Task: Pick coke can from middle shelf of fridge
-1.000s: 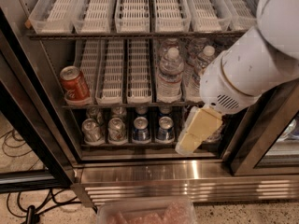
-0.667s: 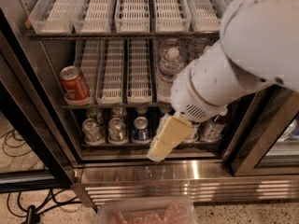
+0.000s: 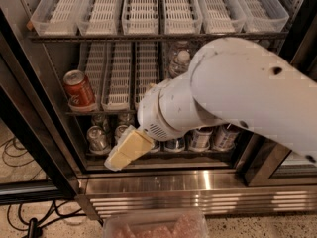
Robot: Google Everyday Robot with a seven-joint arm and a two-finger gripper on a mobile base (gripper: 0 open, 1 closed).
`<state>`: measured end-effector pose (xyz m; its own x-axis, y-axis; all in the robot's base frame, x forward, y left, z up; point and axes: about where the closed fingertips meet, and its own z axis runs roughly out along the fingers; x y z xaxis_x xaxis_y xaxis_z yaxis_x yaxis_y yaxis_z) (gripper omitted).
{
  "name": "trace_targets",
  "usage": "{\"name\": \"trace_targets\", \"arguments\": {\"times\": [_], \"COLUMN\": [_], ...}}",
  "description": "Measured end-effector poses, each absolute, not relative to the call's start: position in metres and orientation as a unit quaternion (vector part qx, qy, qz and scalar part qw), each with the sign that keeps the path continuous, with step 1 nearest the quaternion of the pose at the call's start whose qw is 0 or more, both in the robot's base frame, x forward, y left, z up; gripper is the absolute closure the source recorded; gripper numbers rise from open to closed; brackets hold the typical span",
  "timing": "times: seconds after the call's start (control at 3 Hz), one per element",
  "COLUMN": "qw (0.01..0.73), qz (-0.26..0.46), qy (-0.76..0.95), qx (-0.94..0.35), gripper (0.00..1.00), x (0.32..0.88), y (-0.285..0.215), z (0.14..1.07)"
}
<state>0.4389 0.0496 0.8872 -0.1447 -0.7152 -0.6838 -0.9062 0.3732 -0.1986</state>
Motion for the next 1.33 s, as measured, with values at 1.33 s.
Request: {"name": "trace_targets", "arguments": {"times": [1.33], "qw": [0.412], "qz": [0.154], "qy": [0.748], "qx": [-0.497], "gripper": [0.0], "x": [0.444], "y": [0.094], "z": [0.844]}}
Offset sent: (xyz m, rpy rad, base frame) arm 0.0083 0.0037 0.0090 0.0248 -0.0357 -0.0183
